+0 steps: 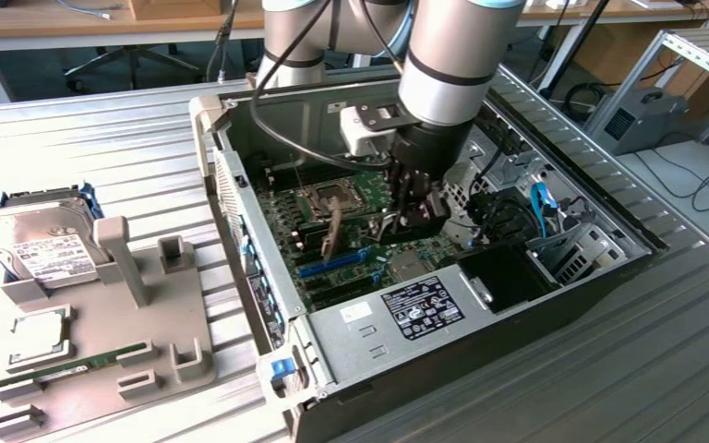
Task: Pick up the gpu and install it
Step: 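Insert the gpu into the slot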
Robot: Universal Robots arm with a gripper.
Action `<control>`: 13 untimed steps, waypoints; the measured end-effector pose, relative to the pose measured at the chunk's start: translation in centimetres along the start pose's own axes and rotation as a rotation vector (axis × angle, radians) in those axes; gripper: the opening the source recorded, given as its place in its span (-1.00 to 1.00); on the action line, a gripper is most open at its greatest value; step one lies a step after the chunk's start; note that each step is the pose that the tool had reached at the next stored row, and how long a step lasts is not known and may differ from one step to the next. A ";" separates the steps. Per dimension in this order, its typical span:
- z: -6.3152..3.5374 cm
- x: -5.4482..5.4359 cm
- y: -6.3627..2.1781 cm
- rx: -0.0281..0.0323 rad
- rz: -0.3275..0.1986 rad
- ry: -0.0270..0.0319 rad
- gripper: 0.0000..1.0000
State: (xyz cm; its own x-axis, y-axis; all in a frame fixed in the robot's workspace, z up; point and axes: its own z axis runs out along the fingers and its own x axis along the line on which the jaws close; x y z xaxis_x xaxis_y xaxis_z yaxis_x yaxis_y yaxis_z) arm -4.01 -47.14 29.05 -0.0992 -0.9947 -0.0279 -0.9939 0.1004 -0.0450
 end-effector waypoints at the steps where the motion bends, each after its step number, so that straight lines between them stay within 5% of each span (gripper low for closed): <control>1: 0.00 0.0 0.04 0.0000 0.000 0.0000 -0.48; 13: 0.01 0.1 0.30 0.0000 0.000 0.0000 -0.48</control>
State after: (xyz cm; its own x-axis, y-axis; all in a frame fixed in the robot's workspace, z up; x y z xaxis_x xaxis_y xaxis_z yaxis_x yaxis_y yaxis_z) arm -4.32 -47.24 29.02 -0.0992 -0.9947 -0.0279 -0.9939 0.1004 -0.0450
